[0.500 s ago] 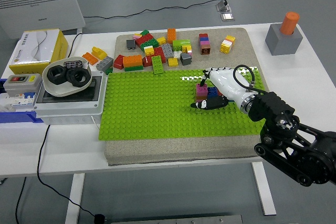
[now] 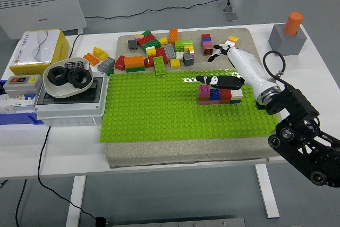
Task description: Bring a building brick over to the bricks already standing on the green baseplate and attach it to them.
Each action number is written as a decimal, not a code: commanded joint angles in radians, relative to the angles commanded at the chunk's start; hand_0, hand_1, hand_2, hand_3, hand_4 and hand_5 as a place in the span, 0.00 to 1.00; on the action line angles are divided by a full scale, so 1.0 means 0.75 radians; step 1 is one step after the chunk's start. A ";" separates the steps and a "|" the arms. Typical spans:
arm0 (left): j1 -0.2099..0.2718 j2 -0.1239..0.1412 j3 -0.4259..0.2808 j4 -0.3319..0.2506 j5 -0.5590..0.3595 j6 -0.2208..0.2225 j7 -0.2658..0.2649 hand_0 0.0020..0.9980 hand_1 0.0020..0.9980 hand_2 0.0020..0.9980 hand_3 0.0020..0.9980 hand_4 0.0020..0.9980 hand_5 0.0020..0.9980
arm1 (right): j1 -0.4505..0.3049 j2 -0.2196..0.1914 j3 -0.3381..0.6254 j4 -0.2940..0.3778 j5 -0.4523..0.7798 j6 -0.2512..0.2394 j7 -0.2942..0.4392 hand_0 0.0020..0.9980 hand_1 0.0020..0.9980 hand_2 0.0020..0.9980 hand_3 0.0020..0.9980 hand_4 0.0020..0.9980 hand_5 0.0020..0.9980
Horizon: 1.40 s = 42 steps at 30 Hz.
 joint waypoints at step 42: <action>0.032 0.007 0.059 -0.001 -0.013 -0.095 0.067 0.79 0.73 0.65 0.47 0.62 0.42 | -0.366 -0.027 0.363 0.083 0.281 -0.117 0.071 0.64 0.58 0.64 0.62 0.80 0.21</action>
